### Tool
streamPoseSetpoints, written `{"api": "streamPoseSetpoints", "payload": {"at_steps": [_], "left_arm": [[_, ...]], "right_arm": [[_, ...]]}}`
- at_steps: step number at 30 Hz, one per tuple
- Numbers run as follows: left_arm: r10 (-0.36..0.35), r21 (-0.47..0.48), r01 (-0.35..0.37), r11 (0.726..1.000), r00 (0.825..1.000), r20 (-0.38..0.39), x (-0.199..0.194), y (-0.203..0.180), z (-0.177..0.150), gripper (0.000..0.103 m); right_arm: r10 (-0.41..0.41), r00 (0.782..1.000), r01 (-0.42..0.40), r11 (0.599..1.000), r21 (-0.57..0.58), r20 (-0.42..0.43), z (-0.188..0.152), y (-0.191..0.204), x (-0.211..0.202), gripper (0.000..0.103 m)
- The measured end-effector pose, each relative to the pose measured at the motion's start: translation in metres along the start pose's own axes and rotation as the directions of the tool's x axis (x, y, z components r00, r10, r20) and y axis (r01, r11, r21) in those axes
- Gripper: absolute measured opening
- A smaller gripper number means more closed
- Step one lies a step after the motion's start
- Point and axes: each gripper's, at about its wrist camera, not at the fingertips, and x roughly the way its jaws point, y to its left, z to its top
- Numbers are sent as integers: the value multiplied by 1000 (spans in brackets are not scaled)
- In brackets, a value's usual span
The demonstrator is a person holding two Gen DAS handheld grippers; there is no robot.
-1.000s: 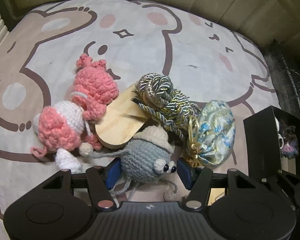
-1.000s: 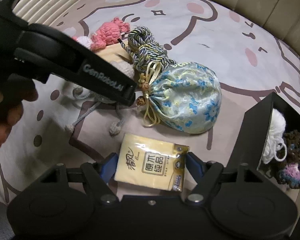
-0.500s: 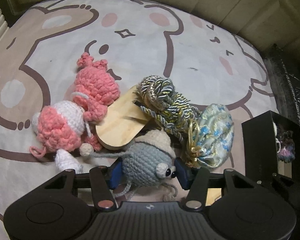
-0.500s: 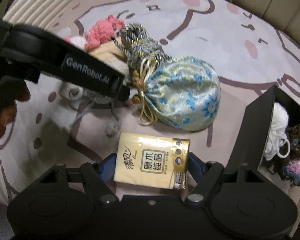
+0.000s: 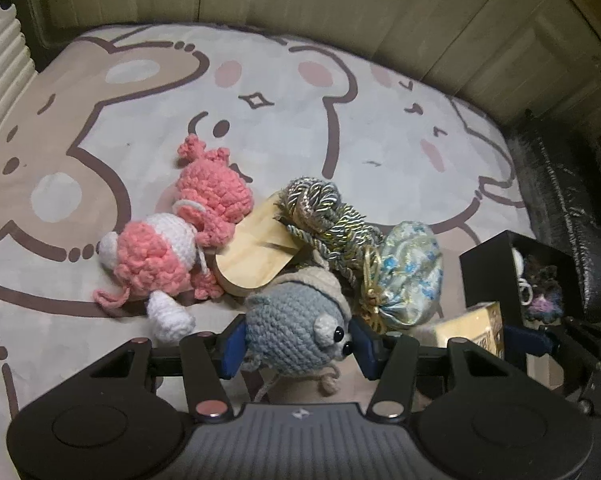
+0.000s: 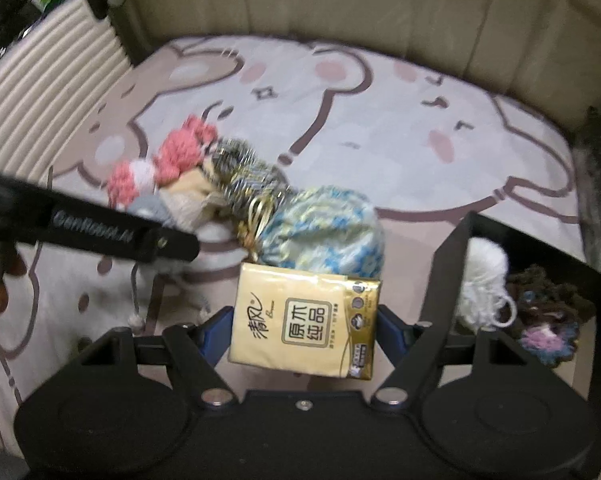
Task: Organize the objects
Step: 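Grasp the yellow tissue pack with the right tool while the left tool grasps the grey mouse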
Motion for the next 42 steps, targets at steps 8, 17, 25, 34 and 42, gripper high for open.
{"api": "streamPoseSetpoints", "payload": {"at_steps": [8,17,25,34,42], "left_arm": [[7,31,-8,999,999,42,-23,-5,-9,54],[50,114,-62,992,993,104,-49,-16,-18,54],[93,169,-121,978,982,167,-67,-27,-24,54],[135,137,-170,976,963,233,-85,-29,-27,54],[160,124,-201,972,947,278,-95,-31,-29,54]], "right_arm": [[-41,996,35,997,75,75,1,-5,-24,75],[-58,989,40,990,132,133,2,-5,-47,75],[-92,981,61,983,176,172,3,-4,-64,75],[-128,973,90,977,195,190,1,-4,-77,75],[-161,962,113,970,214,222,-3,-6,-91,75]]}}
